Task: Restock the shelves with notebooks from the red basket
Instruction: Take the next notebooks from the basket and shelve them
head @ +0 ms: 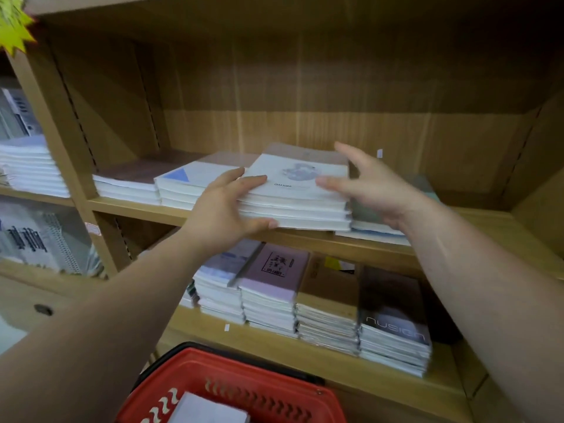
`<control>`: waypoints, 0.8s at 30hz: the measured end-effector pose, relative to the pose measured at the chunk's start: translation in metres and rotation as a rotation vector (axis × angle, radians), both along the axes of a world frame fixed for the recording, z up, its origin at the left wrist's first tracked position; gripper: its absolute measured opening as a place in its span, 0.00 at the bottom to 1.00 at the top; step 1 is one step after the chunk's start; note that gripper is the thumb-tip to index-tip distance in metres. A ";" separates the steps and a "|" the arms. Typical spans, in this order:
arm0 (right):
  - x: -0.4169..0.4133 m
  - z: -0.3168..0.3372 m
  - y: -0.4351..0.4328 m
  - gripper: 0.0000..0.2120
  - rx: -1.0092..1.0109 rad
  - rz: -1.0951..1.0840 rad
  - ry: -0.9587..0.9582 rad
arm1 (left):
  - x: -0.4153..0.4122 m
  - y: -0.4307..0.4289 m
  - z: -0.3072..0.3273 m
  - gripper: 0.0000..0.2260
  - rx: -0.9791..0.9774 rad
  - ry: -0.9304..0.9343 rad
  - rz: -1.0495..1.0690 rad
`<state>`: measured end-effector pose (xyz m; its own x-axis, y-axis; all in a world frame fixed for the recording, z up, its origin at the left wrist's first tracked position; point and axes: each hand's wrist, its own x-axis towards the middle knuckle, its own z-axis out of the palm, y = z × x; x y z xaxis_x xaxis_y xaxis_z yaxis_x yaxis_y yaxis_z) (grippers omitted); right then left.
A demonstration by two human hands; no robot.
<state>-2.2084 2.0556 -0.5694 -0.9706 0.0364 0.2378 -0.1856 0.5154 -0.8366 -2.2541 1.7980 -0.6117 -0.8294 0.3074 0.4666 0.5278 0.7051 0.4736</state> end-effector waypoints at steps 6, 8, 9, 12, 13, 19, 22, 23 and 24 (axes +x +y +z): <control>-0.018 -0.013 -0.003 0.43 0.360 -0.036 0.010 | -0.025 0.010 0.005 0.39 -0.168 0.101 0.166; -0.030 -0.016 -0.006 0.42 0.327 -0.039 0.016 | -0.037 0.013 0.007 0.40 -0.194 0.052 0.217; -0.035 -0.019 -0.007 0.42 0.325 -0.040 0.017 | -0.041 0.013 0.009 0.41 -0.189 0.014 0.220; -0.042 -0.025 -0.009 0.43 0.284 -0.049 0.005 | -0.042 0.012 0.010 0.43 -0.107 -0.093 0.192; -0.042 -0.026 -0.009 0.45 0.260 -0.048 -0.001 | -0.041 0.012 0.009 0.43 -0.072 -0.106 0.176; -0.034 -0.016 -0.006 0.59 0.013 -0.023 -0.023 | -0.022 0.018 0.012 0.38 0.298 -0.187 0.039; -0.026 -0.003 0.000 0.56 -0.186 -0.002 -0.019 | -0.009 0.025 0.021 0.33 0.304 -0.155 -0.003; -0.024 -0.001 0.003 0.52 -0.243 0.001 -0.011 | -0.005 0.028 0.023 0.31 0.296 -0.133 -0.015; -0.020 0.001 0.005 0.46 -0.291 -0.011 -0.002 | -0.001 0.033 0.026 0.29 0.298 -0.107 -0.024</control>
<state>-2.2285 2.0610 -0.5684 -0.9703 0.1132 0.2137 -0.1795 0.2552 -0.9501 -2.2553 1.8314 -0.5854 -0.8729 0.1905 0.4492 0.4784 0.5152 0.7112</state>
